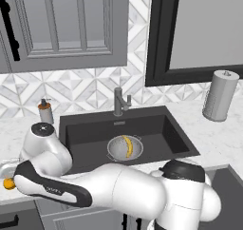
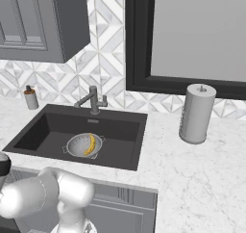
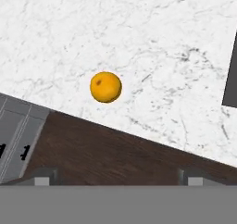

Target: Put the colander in the sink, put the banana, tangerine in the colander, and turn on the sink faucet and pour water over the colander.

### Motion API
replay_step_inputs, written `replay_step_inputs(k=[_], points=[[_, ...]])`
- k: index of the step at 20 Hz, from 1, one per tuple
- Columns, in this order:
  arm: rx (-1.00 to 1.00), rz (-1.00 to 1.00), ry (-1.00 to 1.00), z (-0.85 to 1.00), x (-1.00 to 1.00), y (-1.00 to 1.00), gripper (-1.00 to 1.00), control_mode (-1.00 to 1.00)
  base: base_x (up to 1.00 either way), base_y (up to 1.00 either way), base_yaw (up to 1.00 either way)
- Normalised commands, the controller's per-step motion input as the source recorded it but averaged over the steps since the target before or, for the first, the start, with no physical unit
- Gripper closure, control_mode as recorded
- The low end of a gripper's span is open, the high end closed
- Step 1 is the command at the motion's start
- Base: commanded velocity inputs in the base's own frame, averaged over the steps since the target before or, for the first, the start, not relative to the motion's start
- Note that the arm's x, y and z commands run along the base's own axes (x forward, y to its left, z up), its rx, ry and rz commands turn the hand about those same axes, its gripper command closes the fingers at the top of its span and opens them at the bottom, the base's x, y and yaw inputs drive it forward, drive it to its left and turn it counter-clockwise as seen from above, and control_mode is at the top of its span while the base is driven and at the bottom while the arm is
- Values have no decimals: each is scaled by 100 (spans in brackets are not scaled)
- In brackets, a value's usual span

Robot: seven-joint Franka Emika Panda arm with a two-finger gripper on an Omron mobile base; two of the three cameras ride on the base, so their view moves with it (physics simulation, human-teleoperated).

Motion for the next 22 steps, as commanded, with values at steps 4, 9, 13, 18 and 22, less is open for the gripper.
replay_step_inputs(k=[4, 9, 13, 18, 22], points=[[0, -20, 29, -18, 30, 28, -100, -100, 0, 0, 0], [0, -18, 24, -26, 25, 27, -100, -100, 0, 0, 0], [-3, -18, 21, -30, 27, 34, -100, -100, 0, 0, 0], [-8, -14, 15, -25, 27, 31, -100, -100, 0, 0, 0], [-11, -9, 11, -16, 27, 25, -100, -100, 0, 0, 0]])
